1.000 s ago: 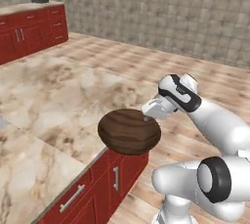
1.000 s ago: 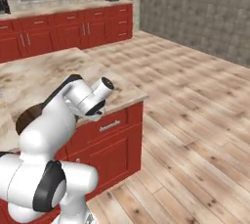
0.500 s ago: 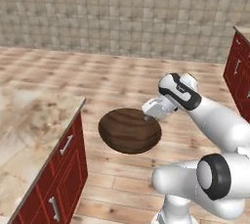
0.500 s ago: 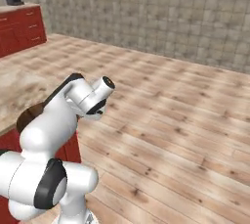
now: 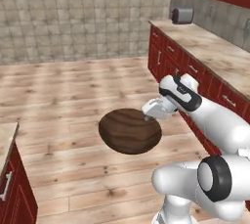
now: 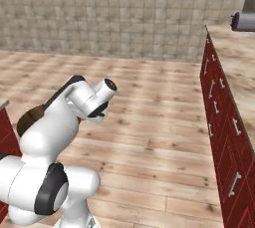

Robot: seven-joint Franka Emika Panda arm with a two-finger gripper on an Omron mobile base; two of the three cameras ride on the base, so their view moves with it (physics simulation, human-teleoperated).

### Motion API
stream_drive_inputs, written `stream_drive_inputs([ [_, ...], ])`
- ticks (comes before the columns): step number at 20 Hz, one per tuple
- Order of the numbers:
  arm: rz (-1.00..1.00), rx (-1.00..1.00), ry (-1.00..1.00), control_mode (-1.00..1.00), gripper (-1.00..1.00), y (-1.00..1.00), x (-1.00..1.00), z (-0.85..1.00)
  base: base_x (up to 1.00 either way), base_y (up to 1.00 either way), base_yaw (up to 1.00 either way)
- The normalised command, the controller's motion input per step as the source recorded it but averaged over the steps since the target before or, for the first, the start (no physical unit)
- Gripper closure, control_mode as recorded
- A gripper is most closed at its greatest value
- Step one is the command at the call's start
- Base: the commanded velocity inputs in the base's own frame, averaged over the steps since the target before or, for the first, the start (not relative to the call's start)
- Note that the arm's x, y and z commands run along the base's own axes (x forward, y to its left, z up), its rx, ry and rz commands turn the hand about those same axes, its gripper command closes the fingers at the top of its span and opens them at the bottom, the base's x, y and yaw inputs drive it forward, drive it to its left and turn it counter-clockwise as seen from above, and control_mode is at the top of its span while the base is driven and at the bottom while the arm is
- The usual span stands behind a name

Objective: Pick the cup and bowl from the counter and place them on the counter next to the sink.

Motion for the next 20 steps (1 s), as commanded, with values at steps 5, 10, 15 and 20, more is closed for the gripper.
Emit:
stream_drive_inputs([
  [5,0.0,0.0,0.0,1.0,1.0,0.0,0.0,0.0,0.26,-0.02,-0.61],
  [10,0.0,0.0,0.0,1.0,1.0,0.0,0.0,0.0,0.87,0.51,-0.41],
  [15,0.0,0.0,0.0,1.0,1.0,0.0,0.0,0.0,1.0,0.43,-0.36],
  [20,0.0,0.0,0.0,1.0,1.0,0.0,0.0,0.0,0.92,0.19,-0.43],
])
